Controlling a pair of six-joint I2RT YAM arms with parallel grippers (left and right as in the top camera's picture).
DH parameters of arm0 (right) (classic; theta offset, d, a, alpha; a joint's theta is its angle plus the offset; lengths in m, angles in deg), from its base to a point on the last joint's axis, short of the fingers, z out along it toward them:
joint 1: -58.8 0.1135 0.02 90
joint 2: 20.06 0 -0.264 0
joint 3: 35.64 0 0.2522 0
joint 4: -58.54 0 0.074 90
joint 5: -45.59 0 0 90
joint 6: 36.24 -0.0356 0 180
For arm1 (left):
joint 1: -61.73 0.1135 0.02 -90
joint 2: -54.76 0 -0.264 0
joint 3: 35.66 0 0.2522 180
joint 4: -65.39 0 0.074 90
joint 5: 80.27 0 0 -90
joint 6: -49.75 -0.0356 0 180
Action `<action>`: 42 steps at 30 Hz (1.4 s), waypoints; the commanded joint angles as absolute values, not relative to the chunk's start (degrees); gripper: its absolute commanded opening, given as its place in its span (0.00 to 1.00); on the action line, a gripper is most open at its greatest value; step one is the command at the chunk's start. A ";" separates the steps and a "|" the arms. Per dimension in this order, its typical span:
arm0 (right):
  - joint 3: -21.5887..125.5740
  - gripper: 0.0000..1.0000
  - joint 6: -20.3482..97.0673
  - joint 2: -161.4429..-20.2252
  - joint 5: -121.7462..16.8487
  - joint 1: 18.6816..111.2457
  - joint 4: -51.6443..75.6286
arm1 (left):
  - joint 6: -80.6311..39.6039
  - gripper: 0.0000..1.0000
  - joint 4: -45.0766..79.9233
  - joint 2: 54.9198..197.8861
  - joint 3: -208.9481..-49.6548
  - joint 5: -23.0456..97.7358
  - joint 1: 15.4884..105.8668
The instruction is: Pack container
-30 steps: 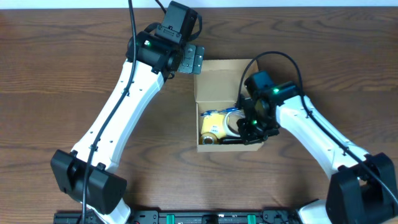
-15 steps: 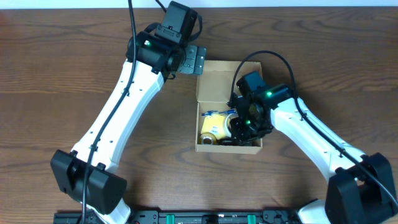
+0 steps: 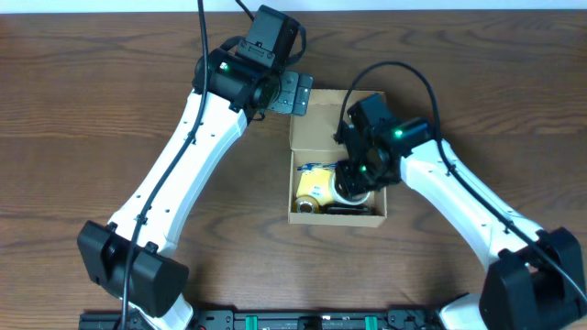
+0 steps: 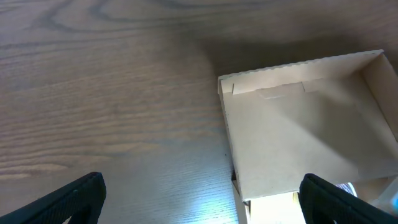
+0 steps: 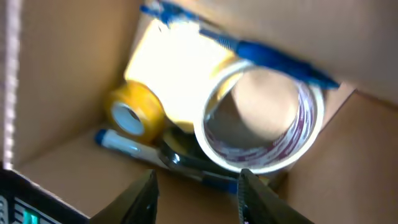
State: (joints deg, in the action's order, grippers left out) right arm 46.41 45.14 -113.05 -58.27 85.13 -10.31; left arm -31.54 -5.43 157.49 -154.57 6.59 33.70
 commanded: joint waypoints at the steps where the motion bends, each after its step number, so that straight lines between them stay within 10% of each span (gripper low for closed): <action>1: 48.13 0.40 44.57 -113.07 -57.88 85.45 -10.25 | -32.55 1.00 -5.76 156.62 -155.51 6.72 33.74; 22: 48.11 0.40 44.13 -113.10 -54.27 85.45 -10.25 | -34.53 0.95 -4.14 156.62 -155.51 6.16 33.74; 36: 48.13 0.19 43.06 -122.08 -52.35 85.35 -7.49 | -35.43 0.95 -5.21 156.62 -155.51 6.35 33.74; 42: 48.40 0.33 43.10 -122.30 -52.28 84.16 -6.53 | -35.56 0.95 -7.37 156.62 -155.51 6.35 33.78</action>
State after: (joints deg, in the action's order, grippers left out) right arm 47.41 43.34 -122.34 -52.48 84.95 -6.66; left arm -34.56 -6.89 157.49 -154.57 6.55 33.70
